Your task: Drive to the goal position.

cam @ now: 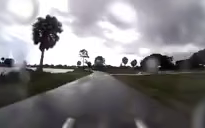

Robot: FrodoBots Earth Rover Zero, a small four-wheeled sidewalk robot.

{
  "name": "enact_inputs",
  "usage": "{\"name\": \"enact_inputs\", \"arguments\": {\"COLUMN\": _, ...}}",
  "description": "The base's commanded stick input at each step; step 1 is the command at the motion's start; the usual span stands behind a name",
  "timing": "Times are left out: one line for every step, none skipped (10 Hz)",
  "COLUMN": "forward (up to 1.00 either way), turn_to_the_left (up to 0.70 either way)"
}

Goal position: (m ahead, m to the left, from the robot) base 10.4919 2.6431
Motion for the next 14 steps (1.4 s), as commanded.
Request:
{"name": "enact_inputs", "arguments": {"forward": 1.00, "turn_to_the_left": 0.00}}
{"name": "enact_inputs", "arguments": {"forward": 1.00, "turn_to_the_left": 0.00}}
{"name": "enact_inputs", "arguments": {"forward": 1.00, "turn_to_the_left": 0.00}}
{"name": "enact_inputs", "arguments": {"forward": 1.00, "turn_to_the_left": 0.00}}
{"name": "enact_inputs", "arguments": {"forward": 1.00, "turn_to_the_left": 0.00}}
{"name": "enact_inputs", "arguments": {"forward": 1.00, "turn_to_the_left": -0.03}}
{"name": "enact_inputs", "arguments": {"forward": 1.00, "turn_to_the_left": -0.15}}
{"name": "enact_inputs", "arguments": {"forward": 1.00, "turn_to_the_left": -0.26}}
{"name": "enact_inputs", "arguments": {"forward": 1.00, "turn_to_the_left": -0.38}}
{"name": "enact_inputs", "arguments": {"forward": 1.00, "turn_to_the_left": -0.35}}
{"name": "enact_inputs", "arguments": {"forward": 1.00, "turn_to_the_left": -0.02}}
{"name": "enact_inputs", "arguments": {"forward": 1.00, "turn_to_the_left": -0.15}}
{"name": "enact_inputs", "arguments": {"forward": 1.00, "turn_to_the_left": -0.30}}
{"name": "enact_inputs", "arguments": {"forward": 1.00, "turn_to_the_left": -0.40}}
